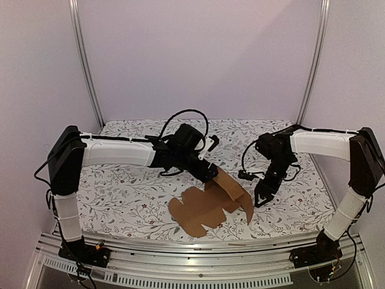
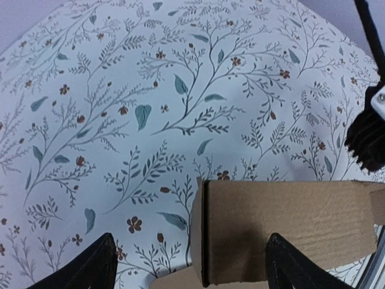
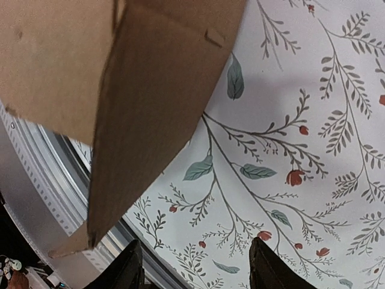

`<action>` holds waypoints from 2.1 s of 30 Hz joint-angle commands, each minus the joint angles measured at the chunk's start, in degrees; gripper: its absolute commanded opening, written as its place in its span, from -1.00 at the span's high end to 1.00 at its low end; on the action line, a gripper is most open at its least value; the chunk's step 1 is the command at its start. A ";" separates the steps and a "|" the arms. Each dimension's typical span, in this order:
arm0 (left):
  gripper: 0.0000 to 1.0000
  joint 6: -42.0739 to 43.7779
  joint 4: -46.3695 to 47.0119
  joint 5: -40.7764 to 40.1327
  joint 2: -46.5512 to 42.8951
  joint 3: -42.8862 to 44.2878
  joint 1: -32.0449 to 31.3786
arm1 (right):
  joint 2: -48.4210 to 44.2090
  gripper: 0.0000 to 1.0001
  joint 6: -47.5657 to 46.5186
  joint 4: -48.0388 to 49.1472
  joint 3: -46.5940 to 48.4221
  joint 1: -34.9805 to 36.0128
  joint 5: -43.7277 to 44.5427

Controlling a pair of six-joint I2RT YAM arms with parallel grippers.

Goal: Fold the paper box

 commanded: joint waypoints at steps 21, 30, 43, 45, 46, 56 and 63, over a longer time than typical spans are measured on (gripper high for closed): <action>-0.65 3.40 26.96 -1.26 -28.85 -44.53 -0.82 | 20.97 -0.16 3.97 -1.30 34.37 0.48 -6.14; -0.29 6.97 46.46 0.71 -12.34 -42.67 -0.81 | 4.37 -0.19 2.15 -1.05 19.48 -1.94 -5.74; 0.60 1.63 58.14 -4.99 -0.60 -39.56 -1.23 | -3.88 -0.19 2.22 0.16 9.96 -3.65 -4.93; 0.77 1.01 59.03 -6.41 -0.51 -39.97 -1.40 | -4.18 -0.19 2.22 0.36 9.35 -3.84 -4.86; 0.82 0.74 59.51 -7.08 -0.49 -40.29 -1.41 | -4.34 -0.19 2.22 0.48 9.03 -3.80 -4.72; 1.00 -6.92 64.25 -19.32 -3.97 -46.80 -1.99 | -5.53 -0.20 1.05 6.01 4.80 -3.85 -2.77; 1.00 -12.04 62.69 -28.20 -5.69 -49.39 -2.11 | 5.55 -0.15 1.17 9.57 15.09 -3.14 -0.78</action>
